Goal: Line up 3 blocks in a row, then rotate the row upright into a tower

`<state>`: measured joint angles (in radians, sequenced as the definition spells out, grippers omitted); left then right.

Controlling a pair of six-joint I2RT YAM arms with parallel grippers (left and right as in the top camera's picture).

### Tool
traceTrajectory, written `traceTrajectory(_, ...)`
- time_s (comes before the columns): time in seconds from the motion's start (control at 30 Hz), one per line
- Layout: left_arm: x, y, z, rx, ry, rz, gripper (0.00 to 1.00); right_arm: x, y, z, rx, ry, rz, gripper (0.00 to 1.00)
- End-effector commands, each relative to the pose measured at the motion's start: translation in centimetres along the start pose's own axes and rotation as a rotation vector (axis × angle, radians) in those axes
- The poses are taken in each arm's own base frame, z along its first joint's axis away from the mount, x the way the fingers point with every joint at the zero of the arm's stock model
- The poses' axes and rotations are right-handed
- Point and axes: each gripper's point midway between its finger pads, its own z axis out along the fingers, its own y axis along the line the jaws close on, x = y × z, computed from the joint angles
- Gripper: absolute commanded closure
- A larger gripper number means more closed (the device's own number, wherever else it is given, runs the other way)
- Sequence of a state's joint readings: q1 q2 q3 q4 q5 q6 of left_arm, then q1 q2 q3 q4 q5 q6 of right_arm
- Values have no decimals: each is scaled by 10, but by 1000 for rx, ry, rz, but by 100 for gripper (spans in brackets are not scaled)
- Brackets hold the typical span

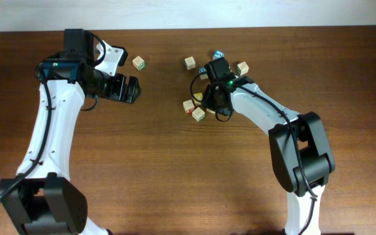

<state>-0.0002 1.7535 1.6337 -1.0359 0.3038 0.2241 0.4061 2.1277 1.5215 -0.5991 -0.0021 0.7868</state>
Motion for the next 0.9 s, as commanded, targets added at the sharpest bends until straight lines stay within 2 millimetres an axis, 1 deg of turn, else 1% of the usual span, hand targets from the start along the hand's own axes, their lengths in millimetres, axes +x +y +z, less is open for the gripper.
traceTrajectory(0.0, -7, -1, -6, 8, -23, 6, 1, 10, 4, 0, -10, 49, 2, 62)
traceTrajectory(0.07, -7, -1, -6, 8, -23, 6, 1, 19, 3, -1, -16, 97, -19, 62)
traceTrajectory(0.17, -7, -1, -6, 8, -23, 6, 1, 31, 11, -5, -75, 160, -112, 63)
traceTrajectory(0.27, -7, -1, -6, 8, -23, 6, 1, 43, 4, -10, -60, 215, -148, 63)
traceTrajectory(0.4, -7, -1, -6, 8, -23, 6, 1, 57, 3, -18, -78, 283, -221, 62)
traceTrajectory(0.57, -7, -1, -6, 8, -23, 6, 1, 73, -8, -26, -60, 365, -327, 62)
traceTrajectory(0.7, -7, -1, -6, 8, -23, 6, 1, 75, -10, -28, -69, 380, -403, 62)
traceTrajectory(0.83, -7, -1, -6, 8, -23, 6, 1, 75, -9, -29, -71, 377, -414, 62)
traceTrajectory(0.87, -7, -1, -6, 8, -23, 6, 1, 74, -10, -30, -72, 377, -444, 62)
